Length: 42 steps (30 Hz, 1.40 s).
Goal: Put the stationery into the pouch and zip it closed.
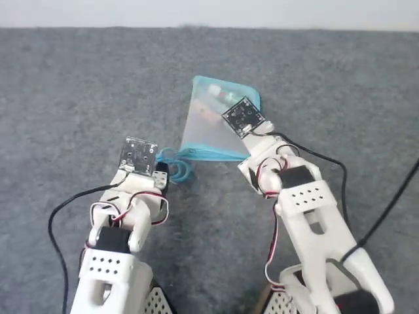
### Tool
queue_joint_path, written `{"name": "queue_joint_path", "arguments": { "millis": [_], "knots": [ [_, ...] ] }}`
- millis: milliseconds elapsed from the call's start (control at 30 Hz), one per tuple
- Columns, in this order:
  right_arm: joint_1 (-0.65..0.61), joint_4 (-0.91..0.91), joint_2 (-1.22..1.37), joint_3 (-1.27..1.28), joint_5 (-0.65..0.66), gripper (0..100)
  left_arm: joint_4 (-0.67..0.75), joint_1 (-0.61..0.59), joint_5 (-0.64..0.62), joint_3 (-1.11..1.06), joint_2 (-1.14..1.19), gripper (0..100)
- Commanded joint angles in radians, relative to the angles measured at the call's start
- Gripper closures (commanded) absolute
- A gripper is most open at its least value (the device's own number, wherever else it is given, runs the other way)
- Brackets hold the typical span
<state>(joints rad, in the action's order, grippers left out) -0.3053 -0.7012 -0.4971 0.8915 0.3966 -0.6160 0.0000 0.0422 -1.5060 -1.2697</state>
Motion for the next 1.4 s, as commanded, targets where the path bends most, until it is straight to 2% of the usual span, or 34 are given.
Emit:
{"name": "queue_joint_path", "arguments": {
  "millis": [0, 333, 600, 667, 733, 867, 933, 1100, 1233, 1367],
  "knots": [
    [0.116, 0.01, 0.021, -0.006, 0.008, 99.3, 0.037, -0.055, 0.002, 0.038, -0.014, 99],
    [0.251, -0.001, 0.025, 0.0, 0.035, 99.3, 0.037, -0.051, 0.002, 0.035, -0.009, 99],
    [0.252, -0.058, 0.018, -0.002, 0.035, 99.2, 0.035, 0.115, 0.008, -0.018, -0.014, 98],
    [0.246, -0.107, 0.016, -0.006, 0.035, 98.9, 0.02, 0.167, 0.009, -0.025, -0.014, 94],
    [0.243, -0.16, 0.01, -0.015, 0.035, 98.3, -0.037, 0.215, 0.032, -0.012, -0.015, 85],
    [0.209, -0.268, -0.048, -0.018, 0.037, 85.7, -0.127, 0.258, 0.083, 0.022, -0.015, 66],
    [0.177, -0.325, -0.091, -0.018, 0.038, 77.2, -0.138, 0.258, 0.095, 0.027, -0.015, 62],
    [0.094, -0.443, -0.236, -0.017, 0.025, 64.8, -0.149, 0.258, 0.112, 0.03, -0.015, 61],
    [0.096, -0.46, -0.389, -0.012, -0.06, 64.1, -0.152, 0.256, 0.109, 0.045, -0.015, 61],
    [0.09, -0.435, -0.542, 0.075, -0.064, 64.1, -0.15, 0.253, 0.109, 0.051, -0.017, 62]
  ]
}}
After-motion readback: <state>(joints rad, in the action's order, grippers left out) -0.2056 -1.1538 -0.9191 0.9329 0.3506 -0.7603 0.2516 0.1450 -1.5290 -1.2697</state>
